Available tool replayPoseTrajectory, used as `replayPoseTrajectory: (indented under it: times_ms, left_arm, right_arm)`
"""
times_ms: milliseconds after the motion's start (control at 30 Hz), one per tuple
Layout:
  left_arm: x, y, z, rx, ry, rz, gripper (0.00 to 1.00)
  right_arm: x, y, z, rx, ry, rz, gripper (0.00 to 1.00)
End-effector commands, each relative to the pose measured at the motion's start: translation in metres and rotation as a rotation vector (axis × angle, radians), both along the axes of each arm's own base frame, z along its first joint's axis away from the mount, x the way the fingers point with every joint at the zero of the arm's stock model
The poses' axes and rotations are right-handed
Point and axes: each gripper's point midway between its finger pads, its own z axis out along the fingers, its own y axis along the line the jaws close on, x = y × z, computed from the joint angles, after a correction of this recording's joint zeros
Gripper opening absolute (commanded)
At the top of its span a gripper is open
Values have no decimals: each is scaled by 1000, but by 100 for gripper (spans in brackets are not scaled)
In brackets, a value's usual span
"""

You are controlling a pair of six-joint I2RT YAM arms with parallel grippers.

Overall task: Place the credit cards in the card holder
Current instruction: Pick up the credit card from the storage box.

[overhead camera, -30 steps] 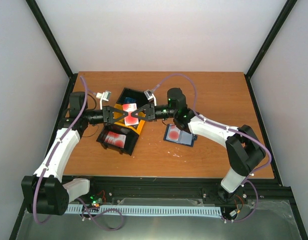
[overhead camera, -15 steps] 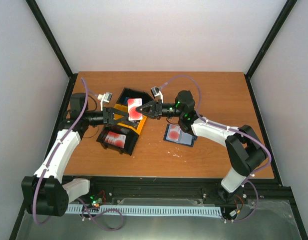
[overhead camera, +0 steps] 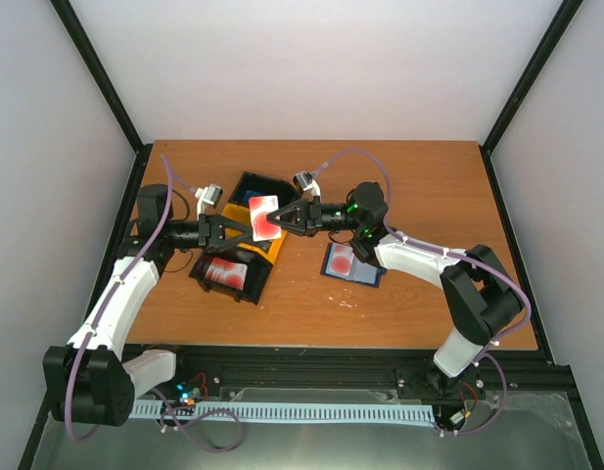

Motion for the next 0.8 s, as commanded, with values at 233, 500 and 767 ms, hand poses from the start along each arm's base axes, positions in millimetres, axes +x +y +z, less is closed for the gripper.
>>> replayPoseTrajectory:
  times_ms: [233,500,767]
  left_arm:
    - [1,1,-9,12,22,8,36]
    - [10,3,-21,65,54,47,33]
    - [8,2,-17,53,45,23,28]
  right_arm:
    - [-26,6,29,101,-65,97,3]
    - [-27,17,24,59,-75,109,3]
    - [-26,33,1,-45,-75,120,3]
